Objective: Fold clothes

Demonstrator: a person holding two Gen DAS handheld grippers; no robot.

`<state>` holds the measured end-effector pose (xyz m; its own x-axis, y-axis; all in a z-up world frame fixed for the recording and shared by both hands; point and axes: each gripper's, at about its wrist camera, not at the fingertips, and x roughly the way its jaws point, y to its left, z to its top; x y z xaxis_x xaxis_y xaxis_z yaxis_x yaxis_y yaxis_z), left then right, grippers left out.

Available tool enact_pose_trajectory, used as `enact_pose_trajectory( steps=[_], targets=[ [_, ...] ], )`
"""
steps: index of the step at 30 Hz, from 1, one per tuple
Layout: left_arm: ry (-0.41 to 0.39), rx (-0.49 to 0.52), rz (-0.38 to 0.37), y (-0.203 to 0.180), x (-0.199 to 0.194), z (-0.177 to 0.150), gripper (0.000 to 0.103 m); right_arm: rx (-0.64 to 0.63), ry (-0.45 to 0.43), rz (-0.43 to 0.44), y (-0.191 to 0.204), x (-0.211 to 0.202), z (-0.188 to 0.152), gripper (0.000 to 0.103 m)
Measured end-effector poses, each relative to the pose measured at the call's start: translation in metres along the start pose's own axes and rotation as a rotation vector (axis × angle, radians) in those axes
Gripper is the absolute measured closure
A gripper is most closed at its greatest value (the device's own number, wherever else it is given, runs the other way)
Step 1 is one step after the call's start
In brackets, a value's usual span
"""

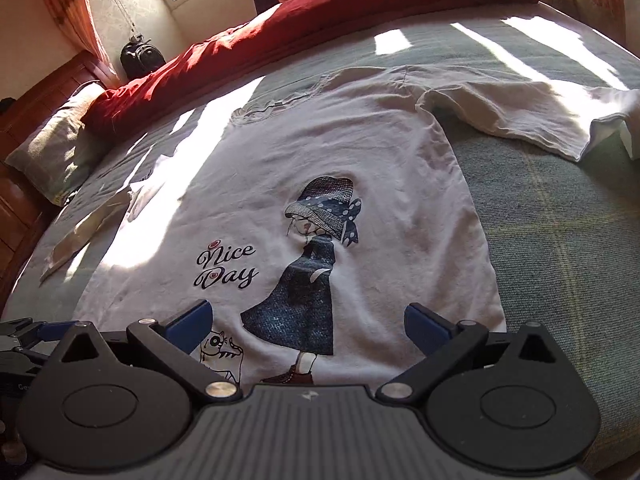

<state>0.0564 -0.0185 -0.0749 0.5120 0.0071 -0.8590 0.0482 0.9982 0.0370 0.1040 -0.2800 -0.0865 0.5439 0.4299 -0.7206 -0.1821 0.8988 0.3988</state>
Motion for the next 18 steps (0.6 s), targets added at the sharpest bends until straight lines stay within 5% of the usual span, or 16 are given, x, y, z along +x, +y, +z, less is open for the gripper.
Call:
enact_pose_trajectory(
  steps=[7,18],
  targets=[
    [0.038,-0.028,-0.015,0.0,0.023,-0.012,0.0,0.019,-0.034,0.024,-0.022,-0.006,-0.01,0.0],
    [0.031,0.015,0.02,-0.018,0.021,0.02,0.0,0.059,-0.114,-0.042,-0.048,-0.026,0.011,0.0]
  ],
)
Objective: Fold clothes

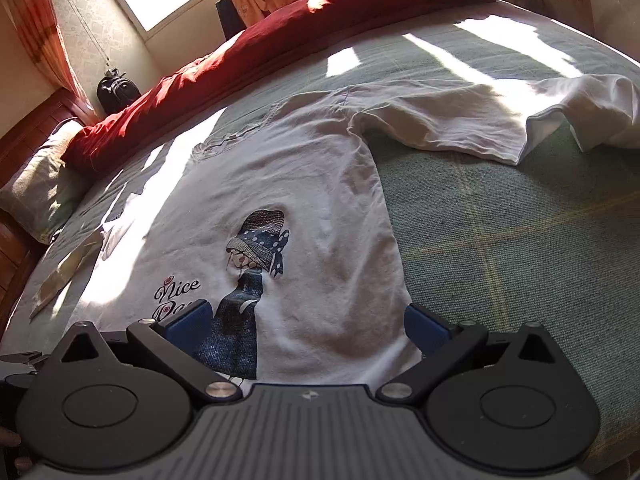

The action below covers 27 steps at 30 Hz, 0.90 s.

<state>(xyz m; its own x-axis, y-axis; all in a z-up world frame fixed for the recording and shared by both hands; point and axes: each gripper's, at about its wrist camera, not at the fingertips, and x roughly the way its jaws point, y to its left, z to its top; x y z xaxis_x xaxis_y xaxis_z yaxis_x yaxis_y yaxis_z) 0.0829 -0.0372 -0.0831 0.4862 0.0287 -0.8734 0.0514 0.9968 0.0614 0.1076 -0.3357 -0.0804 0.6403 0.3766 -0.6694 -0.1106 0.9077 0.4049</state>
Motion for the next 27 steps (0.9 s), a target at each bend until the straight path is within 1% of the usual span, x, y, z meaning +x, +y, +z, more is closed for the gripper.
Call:
enact_pose_trajectory(
  steps=[2,4,6,9,11,15,18,21,24,27],
  targets=[
    [-0.023,0.037,-0.01,-0.011,-0.004,0.011,0.0,0.027,-0.05,-0.015,-0.016,-0.011,0.008,0.0],
    [-0.044,0.05,-0.038,-0.022,-0.007,0.022,0.0,0.062,-0.101,-0.043,-0.033,-0.022,0.016,0.0],
    [-0.064,0.06,-0.08,-0.037,-0.008,0.034,0.0,0.104,-0.172,-0.096,-0.057,-0.035,0.028,0.0],
    [-0.081,0.093,-0.128,-0.061,-0.006,0.048,0.0,0.162,-0.236,-0.164,-0.091,-0.046,0.042,0.0],
    [-0.084,0.129,-0.145,-0.076,-0.002,0.055,0.0,0.202,-0.25,-0.194,-0.113,-0.046,0.051,0.0],
    [-0.089,0.183,-0.168,-0.101,0.006,0.065,0.0,0.224,-0.242,-0.223,-0.14,-0.029,0.065,0.0],
    [-0.078,0.197,-0.17,-0.108,0.013,0.068,0.0,0.212,-0.243,-0.215,-0.145,-0.012,0.078,0.0],
    [-0.064,0.211,-0.166,-0.112,0.021,0.07,0.0,0.182,-0.272,-0.204,-0.14,0.003,0.095,0.0],
    [-0.05,0.21,-0.155,-0.111,0.028,0.072,0.0,0.14,-0.292,-0.175,-0.128,0.02,0.115,0.0],
    [-0.036,0.206,-0.145,-0.109,0.035,0.074,0.0,0.091,-0.276,-0.158,-0.119,0.044,0.132,0.0]
  ],
)
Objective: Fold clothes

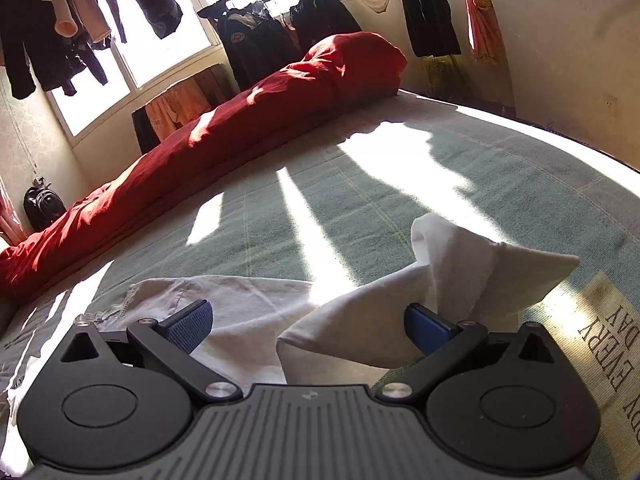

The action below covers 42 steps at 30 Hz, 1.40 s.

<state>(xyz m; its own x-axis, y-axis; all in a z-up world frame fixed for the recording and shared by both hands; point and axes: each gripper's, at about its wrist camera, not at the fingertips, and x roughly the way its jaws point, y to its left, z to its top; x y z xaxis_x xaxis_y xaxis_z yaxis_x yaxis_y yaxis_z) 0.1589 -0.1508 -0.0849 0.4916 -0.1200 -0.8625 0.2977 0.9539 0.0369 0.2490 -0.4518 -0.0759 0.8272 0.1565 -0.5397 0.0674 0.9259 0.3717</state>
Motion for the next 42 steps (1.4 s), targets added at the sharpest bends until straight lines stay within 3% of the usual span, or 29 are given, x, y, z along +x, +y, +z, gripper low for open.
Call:
enact_pose_trajectory(
  steps=[6,14,20,24,27,30,34,36,37,42],
  targets=[
    [0.009,-0.007,-0.001,0.002,0.004,0.002,0.0,-0.013,0.051,0.023,0.013,0.034,0.002,0.0],
    [-0.018,-0.017,-0.022,-0.003,-0.001,0.008,0.0,0.044,-0.006,0.026,-0.019,-0.018,0.002,0.003],
    [-0.027,0.003,-0.026,-0.012,-0.002,0.011,0.0,0.323,0.026,0.05,-0.091,-0.025,0.002,0.026],
    [-0.009,0.015,-0.021,-0.015,0.003,0.008,0.0,0.569,0.067,0.099,-0.133,-0.007,-0.01,0.032],
    [0.0,0.015,-0.015,-0.014,0.005,0.008,0.0,0.681,0.065,0.167,-0.149,0.008,-0.015,0.035],
    [0.007,0.007,-0.01,-0.013,0.007,0.009,0.0,0.722,0.062,0.183,-0.154,0.023,-0.011,0.037],
    [0.009,0.011,-0.015,-0.014,0.007,0.008,0.0,0.695,0.077,0.161,-0.153,0.037,-0.003,0.056],
    [0.014,0.016,-0.016,-0.015,0.006,0.007,0.0,0.68,0.073,0.139,-0.153,0.034,-0.004,0.072],
    [0.015,0.018,-0.016,-0.016,0.005,0.007,0.0,0.68,0.068,0.126,-0.153,0.031,-0.005,0.09],
    [-0.007,0.015,-0.014,-0.015,-0.006,0.007,0.0,0.672,0.011,0.086,-0.155,0.006,-0.004,0.093]
  ],
)
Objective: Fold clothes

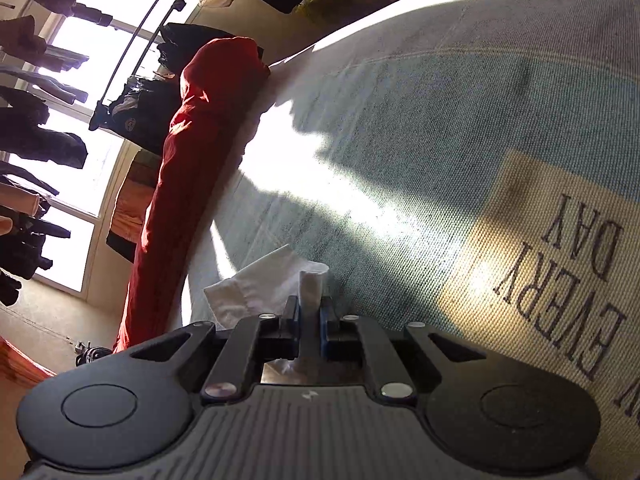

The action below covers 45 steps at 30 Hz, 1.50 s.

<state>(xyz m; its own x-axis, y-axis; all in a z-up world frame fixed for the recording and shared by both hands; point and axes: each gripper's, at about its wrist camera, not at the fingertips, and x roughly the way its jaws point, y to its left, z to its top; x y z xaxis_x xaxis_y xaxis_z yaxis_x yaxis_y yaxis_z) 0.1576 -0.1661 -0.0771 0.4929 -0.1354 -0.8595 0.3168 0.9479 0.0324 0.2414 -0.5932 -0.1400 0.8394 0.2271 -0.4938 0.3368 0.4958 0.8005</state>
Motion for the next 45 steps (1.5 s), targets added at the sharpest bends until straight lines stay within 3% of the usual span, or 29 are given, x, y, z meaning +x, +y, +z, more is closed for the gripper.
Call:
enact_pose_trajectory(
  steps=[7,18,25,30,35,39,41,45],
  targets=[
    [-0.035,-0.013,0.002,0.001,-0.017,-0.001,0.0,-0.1,-0.132,-0.024,0.027,-0.049,0.037,0.093],
    [-0.056,-0.023,-0.001,0.003,-0.032,-0.005,0.0,-0.254,-0.242,-0.156,0.041,-0.105,0.087,0.093],
    [-0.067,-0.013,-0.005,0.0,-0.036,-0.006,0.0,-0.314,-0.235,-0.18,0.038,-0.121,0.078,0.093],
    [-0.062,-0.011,-0.011,0.0,-0.036,-0.008,0.0,-0.328,-0.153,-0.312,0.012,-0.112,0.06,0.092],
    [-0.055,-0.012,-0.011,0.0,-0.035,-0.009,0.0,-0.347,-0.083,-0.44,-0.009,-0.101,0.047,0.08],
    [-0.051,-0.014,-0.011,0.0,-0.033,-0.008,0.0,-0.399,-0.108,-0.47,0.002,-0.104,0.045,0.075],
    [-0.054,-0.013,-0.014,0.0,-0.034,-0.008,0.0,-0.445,-0.137,-0.494,0.015,-0.106,0.047,0.062],
    [-0.055,-0.017,-0.025,0.001,-0.033,-0.008,0.0,-0.525,-0.178,-0.481,0.041,-0.11,0.049,0.059]
  ],
)
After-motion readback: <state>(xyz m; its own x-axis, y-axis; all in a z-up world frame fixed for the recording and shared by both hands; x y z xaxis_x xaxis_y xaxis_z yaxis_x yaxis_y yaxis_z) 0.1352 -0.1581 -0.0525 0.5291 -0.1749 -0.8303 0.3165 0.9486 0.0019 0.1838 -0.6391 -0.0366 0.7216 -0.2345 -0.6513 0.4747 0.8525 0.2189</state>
